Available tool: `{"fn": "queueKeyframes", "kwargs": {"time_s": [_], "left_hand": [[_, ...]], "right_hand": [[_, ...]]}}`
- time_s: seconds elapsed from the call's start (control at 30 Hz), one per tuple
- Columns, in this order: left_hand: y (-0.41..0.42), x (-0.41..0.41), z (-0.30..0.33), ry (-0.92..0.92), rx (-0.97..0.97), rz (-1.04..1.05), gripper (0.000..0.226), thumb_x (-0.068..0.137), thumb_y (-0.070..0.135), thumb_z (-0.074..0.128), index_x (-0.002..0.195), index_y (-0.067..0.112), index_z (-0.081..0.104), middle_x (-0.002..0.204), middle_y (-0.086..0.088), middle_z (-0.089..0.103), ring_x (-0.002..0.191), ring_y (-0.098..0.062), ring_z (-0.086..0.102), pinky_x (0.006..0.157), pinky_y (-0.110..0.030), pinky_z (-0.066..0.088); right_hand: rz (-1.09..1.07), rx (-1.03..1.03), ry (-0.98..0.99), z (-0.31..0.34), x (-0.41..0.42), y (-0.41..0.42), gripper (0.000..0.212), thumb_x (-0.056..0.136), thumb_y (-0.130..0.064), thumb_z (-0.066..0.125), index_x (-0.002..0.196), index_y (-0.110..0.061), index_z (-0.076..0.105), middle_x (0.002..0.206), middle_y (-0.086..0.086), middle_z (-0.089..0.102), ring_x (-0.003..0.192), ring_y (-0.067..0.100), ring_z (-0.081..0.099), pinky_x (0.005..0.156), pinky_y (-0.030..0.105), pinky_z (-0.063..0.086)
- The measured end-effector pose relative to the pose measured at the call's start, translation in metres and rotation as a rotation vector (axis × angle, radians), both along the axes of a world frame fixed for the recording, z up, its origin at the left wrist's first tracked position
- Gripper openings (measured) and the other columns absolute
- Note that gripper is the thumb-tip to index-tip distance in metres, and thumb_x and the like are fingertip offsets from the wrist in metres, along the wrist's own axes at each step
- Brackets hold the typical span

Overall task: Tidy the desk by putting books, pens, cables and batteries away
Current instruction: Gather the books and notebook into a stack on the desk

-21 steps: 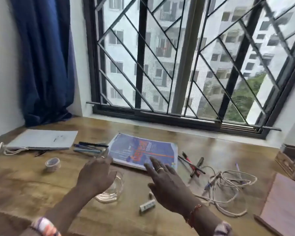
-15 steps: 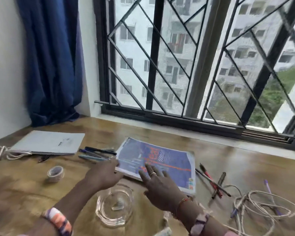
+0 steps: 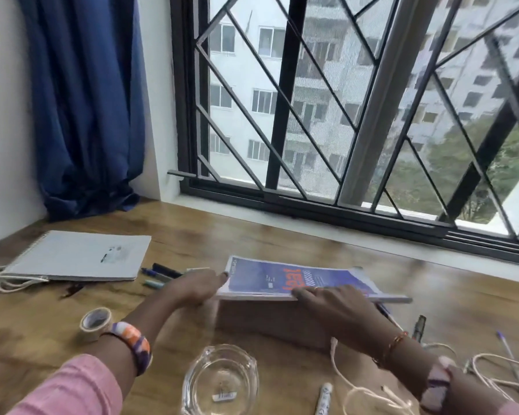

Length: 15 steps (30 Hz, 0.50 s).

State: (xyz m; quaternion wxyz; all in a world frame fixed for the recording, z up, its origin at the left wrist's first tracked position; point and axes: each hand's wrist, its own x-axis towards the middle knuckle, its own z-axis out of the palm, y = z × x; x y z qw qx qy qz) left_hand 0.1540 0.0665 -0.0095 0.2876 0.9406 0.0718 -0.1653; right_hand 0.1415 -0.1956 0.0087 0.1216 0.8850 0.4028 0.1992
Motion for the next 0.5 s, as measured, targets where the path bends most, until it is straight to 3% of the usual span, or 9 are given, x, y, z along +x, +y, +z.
{"fn": "queueKeyframes", "kwargs": {"time_s": [0.13,0.23,0.3,0.33,0.4,0.5], "left_hand": [[-0.003,-0.003,0.021,-0.055,-0.409,0.138,0.041,0.096,0.048,0.027,0.088,0.021,0.056,0.116,-0.010,0.057,0.105,-0.022,0.053,0.094,-0.035,0.042],[-0.018,-0.002,0.046,-0.167,-0.711,0.186,0.043,0.099,0.039,0.023,0.092,0.013,0.056,0.091,-0.006,0.058,0.086,-0.019,0.057,0.071,-0.021,0.048],[-0.028,-0.002,0.061,-0.251,-0.824,0.172,0.040,0.099,0.035,0.026,0.088,0.010,0.056,0.081,-0.007,0.057,0.073,-0.016,0.055,0.054,-0.015,0.049],[-0.033,-0.004,0.069,-0.298,-0.872,0.155,0.039,0.099,0.035,0.030,0.091,0.008,0.057,0.084,-0.010,0.060,0.074,-0.018,0.056,0.054,-0.016,0.050],[-0.039,-0.007,0.079,-0.398,-0.951,0.115,0.048,0.092,0.047,0.042,0.105,0.004,0.059,0.104,-0.019,0.065,0.088,-0.027,0.060,0.073,-0.026,0.053],[-0.054,-0.016,0.087,-0.443,-1.034,0.013,0.089,0.059,0.079,0.058,0.113,0.008,0.061,0.113,-0.015,0.066,0.104,-0.031,0.062,0.091,-0.044,0.050]], "right_hand": [[-0.010,0.145,-0.088,0.040,0.007,-0.008,0.035,0.069,-0.017,0.039,0.091,-0.018,0.065,0.067,-0.004,0.066,0.050,0.018,0.063,0.037,0.023,0.041],[-0.115,0.260,-0.151,0.073,0.006,-0.013,0.040,0.064,-0.014,0.044,0.094,-0.018,0.069,0.069,-0.003,0.070,0.050,0.019,0.065,0.037,0.022,0.041],[-0.182,0.408,-0.142,0.097,0.000,-0.020,0.044,0.063,-0.013,0.046,0.099,-0.016,0.070,0.076,0.006,0.072,0.059,0.027,0.068,0.045,0.028,0.050],[-0.201,0.517,-0.125,0.109,-0.005,-0.026,0.048,0.064,-0.012,0.045,0.105,-0.015,0.069,0.084,0.011,0.072,0.069,0.032,0.068,0.055,0.035,0.054],[-0.228,0.683,-0.084,0.132,-0.017,-0.039,0.052,0.066,-0.013,0.041,0.111,-0.016,0.066,0.096,0.014,0.070,0.082,0.035,0.067,0.070,0.041,0.055],[-0.190,0.838,-0.199,0.165,-0.040,-0.061,0.049,0.066,-0.012,0.042,0.106,-0.014,0.069,0.096,0.009,0.071,0.083,0.028,0.068,0.074,0.035,0.054]]}}
